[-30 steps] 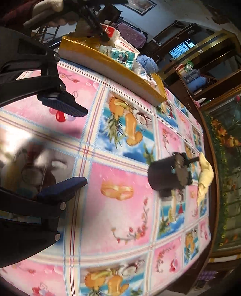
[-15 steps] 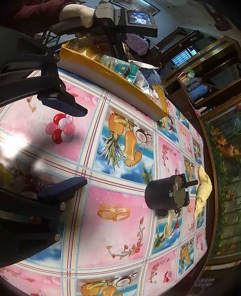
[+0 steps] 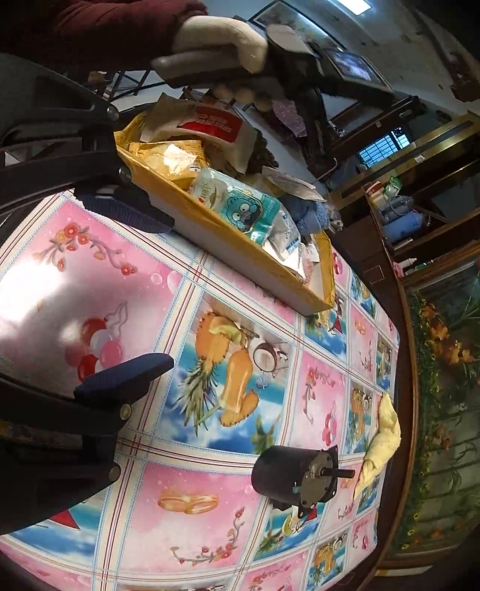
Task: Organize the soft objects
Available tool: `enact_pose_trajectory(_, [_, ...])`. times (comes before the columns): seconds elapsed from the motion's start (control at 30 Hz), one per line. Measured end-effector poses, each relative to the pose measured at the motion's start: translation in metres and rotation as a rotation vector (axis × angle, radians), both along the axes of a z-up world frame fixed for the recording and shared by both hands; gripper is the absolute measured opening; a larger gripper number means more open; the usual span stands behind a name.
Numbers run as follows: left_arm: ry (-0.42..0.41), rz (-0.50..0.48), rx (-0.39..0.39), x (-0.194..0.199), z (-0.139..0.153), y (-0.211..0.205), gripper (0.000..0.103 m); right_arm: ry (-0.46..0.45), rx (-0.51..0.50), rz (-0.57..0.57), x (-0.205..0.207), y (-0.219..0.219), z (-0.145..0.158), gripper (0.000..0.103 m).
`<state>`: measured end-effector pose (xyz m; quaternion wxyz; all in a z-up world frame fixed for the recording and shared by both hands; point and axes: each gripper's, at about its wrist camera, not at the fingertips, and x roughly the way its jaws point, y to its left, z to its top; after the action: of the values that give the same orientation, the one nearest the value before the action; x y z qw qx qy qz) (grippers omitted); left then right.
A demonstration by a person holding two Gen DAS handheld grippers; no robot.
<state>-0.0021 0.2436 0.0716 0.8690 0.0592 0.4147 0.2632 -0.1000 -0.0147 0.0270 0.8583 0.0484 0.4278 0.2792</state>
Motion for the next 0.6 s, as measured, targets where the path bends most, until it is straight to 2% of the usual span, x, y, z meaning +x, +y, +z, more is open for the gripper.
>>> enact_pose_trajectory(0.07, [0.113, -0.008, 0.059, 0.007, -0.024, -0.005, 0.103, 0.01, -0.013, 0.001, -0.001, 0.002, -0.004, 0.067])
enact_pose_trajectory(0.13, [0.115, -0.015, 0.082, -0.004, -0.031, -0.006, 0.103, 0.018, -0.019, 0.0, -0.001, 0.0, -0.007, 0.067])
enact_pose_trajectory(0.27, [0.088, -0.049, 0.05, -0.02, -0.028, -0.001, 0.103, 0.045, -0.022, -0.014, 0.005, 0.0, -0.014, 0.067])
enact_pose_trajectory(0.43, [-0.107, -0.059, -0.032, -0.05, 0.011, 0.004, 0.103, 0.023, 0.002, -0.01, -0.002, -0.001, -0.009, 0.067])
enact_pose_trajectory(0.5, [-0.197, -0.076, -0.03, -0.07, 0.032, 0.001, 0.103, 0.005, -0.006, -0.007, -0.005, -0.001, -0.005, 0.067])
enact_pose_trajectory(0.6, [-0.38, -0.114, -0.059, -0.114, 0.068, 0.0, 0.103, -0.017, -0.011, 0.001, -0.009, -0.002, -0.001, 0.067])
